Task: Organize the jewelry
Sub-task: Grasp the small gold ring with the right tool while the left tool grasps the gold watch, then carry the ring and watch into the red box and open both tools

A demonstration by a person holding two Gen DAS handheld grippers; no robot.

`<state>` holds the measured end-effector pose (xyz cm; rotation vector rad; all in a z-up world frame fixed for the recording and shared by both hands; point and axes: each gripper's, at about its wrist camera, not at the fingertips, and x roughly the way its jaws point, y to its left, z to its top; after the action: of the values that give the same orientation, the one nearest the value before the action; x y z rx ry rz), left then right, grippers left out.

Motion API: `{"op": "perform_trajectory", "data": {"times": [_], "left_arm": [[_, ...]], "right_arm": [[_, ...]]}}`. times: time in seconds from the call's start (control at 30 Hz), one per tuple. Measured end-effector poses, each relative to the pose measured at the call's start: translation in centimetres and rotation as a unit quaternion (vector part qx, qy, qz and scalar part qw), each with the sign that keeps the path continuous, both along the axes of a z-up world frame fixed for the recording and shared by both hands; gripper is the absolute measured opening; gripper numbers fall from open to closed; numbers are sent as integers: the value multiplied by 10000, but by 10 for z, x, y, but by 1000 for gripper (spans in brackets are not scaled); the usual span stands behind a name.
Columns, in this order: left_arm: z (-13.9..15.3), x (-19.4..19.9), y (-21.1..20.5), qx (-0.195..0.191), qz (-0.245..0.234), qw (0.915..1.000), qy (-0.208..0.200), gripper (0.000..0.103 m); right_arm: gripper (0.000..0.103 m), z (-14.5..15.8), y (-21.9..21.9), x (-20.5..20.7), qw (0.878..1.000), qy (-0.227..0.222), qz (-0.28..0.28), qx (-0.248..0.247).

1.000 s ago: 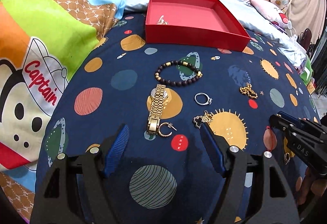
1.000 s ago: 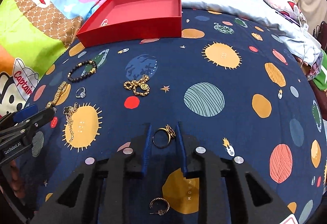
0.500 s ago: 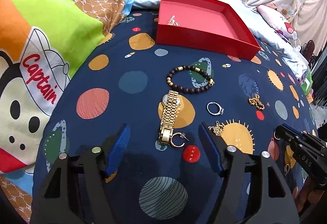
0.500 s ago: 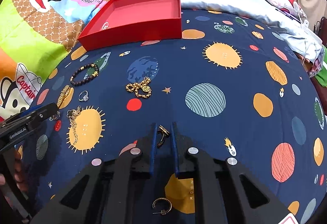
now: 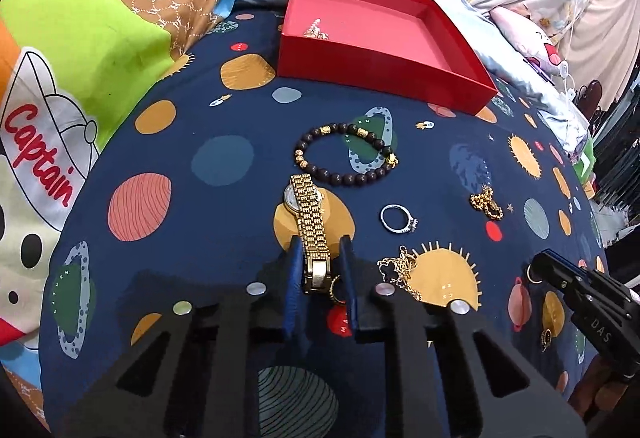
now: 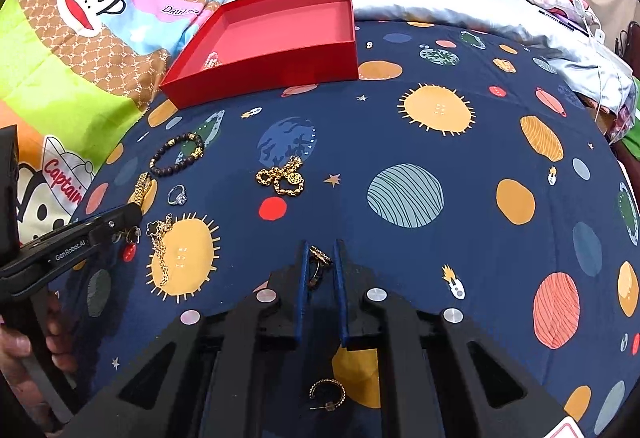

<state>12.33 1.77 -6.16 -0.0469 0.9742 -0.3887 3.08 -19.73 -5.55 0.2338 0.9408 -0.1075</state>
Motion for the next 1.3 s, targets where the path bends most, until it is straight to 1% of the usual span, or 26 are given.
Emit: {"op": "perform_trajectory", "data": {"times": [0.13,0.27,0.4,0.67,0.9,1.03,1.17,1.3], "left_arm": [[-1,0,-1,60,12,10000,-23,12],[0,-1,0,65,13,10000,-24,11],[5,-4,1,-17,9,10000,-36,11],[39,-15,5,-301,-45,9990,-327,11],[74,-15,1,-508,-149,9967,-618,11],[99,-1,-8,-615,-275,9942,-836,11],[122,23,-24,-673,-404,9906,-1117,11],[141,65,-43,-668,-414,9873,-1384,11]], "right_arm": [[11,0,0,0,10000,6,-1,26],[11,1,0,0,10000,-22,7,36],[11,7,1,-2,10000,-87,16,44],[11,23,3,-5,9996,-247,53,94],[11,47,3,-1,9984,-496,193,183],[11,67,-1,16,9968,-703,332,184],[11,90,-11,46,9940,-961,458,236],[11,115,-23,99,9914,-1187,548,82]]}}
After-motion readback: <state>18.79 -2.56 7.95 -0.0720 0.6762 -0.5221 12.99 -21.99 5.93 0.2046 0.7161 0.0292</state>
